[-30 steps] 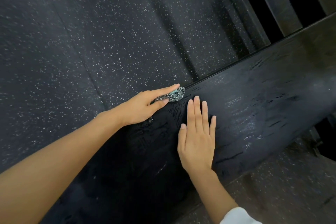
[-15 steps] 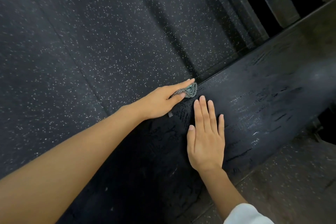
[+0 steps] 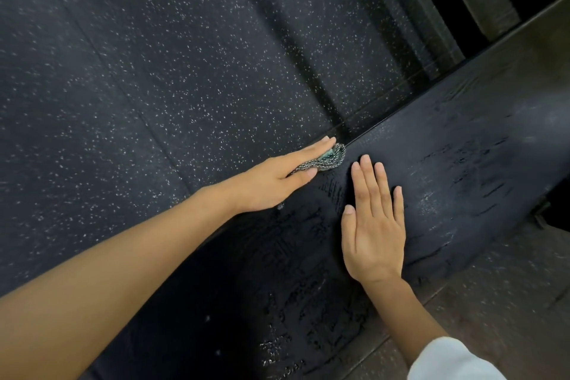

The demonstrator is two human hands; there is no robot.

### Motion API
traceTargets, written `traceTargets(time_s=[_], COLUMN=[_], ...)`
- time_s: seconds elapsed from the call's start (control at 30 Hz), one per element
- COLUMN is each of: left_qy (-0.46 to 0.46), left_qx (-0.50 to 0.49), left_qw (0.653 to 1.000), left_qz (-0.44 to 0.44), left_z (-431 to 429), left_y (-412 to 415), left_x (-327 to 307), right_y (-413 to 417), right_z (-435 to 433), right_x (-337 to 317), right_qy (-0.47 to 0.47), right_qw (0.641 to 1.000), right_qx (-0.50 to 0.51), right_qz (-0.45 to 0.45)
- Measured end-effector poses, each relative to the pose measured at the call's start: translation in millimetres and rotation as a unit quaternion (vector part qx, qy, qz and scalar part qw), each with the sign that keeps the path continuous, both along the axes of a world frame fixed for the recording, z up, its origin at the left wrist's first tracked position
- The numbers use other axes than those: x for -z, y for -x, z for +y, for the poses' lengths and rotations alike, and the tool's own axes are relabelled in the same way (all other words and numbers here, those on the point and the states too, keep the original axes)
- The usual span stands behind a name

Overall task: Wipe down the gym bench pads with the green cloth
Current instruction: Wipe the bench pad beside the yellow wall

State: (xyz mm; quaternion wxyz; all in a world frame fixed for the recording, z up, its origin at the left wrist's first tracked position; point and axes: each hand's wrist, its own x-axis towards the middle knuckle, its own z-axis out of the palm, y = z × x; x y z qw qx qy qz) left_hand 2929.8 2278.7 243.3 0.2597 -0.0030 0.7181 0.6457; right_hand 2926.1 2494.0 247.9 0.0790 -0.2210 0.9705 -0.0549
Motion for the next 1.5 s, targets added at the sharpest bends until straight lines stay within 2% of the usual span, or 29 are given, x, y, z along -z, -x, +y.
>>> traceTargets(time_s=[0.37, 0.67, 0.9, 1.5], left_qy=[0.019, 0.05, 0.026, 0.061], left_qx=[-0.012, -0.053, -0.055, -0.06], left_qw=[0.999, 0.997, 0.998, 0.996], left_qz=[-0.029, 0.018, -0.012, -0.025], left_z=[-27, 12, 12, -47], left_y=[-63, -7, 4, -127], left_x=[-5, -3, 3, -5], right_y=[-1, -1, 0, -2], right_z=[1, 2, 2, 1], right_x=[0, 0, 1, 0], right_qy=[0.006, 0.008, 0.003, 0.017], right_qw=[1.0, 1.0, 1.0, 1.0], right_qx=[0.005, -0.002, -0.007, -0.01], right_qz=[0.001, -0.003, -0.003, 0.01])
